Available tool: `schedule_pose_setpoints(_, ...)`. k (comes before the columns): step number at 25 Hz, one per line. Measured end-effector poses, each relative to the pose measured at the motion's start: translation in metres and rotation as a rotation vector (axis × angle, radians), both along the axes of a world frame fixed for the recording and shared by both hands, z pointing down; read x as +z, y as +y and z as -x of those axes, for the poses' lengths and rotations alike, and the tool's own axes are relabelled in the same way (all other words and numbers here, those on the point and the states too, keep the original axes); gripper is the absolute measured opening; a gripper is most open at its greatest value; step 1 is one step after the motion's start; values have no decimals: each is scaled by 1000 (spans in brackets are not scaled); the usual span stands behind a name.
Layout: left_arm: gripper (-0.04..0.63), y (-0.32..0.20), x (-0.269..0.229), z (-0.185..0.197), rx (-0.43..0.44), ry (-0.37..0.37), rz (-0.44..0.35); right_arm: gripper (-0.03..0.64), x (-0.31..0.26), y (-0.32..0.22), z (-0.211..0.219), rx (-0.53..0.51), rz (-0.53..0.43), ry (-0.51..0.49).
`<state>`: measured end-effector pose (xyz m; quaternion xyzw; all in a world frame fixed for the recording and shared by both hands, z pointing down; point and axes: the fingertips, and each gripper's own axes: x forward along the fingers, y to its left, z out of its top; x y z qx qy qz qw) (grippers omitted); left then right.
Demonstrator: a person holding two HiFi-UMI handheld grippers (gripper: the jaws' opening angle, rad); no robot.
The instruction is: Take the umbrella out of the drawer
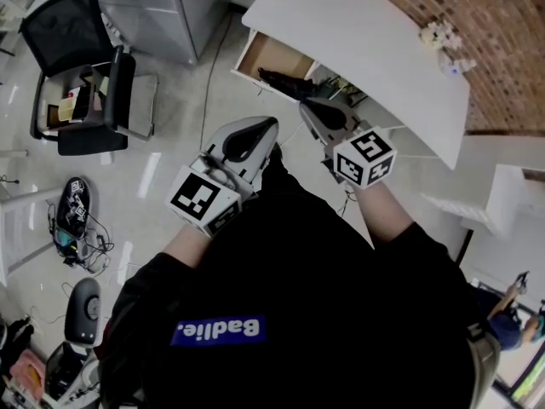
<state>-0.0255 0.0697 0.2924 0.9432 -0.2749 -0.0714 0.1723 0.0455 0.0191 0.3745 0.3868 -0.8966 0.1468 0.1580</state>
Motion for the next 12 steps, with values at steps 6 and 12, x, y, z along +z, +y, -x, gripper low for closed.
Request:
schedule_pose_setpoints(6, 2, -28, -1, -6, -72, -36, 1, 32, 21, -28, -8, -82, -26, 114)
schedule_pose_setpoints(12, 2, -79, -2, -22, -155, -68, 26, 32, 46, -80, -28, -162, -48, 219)
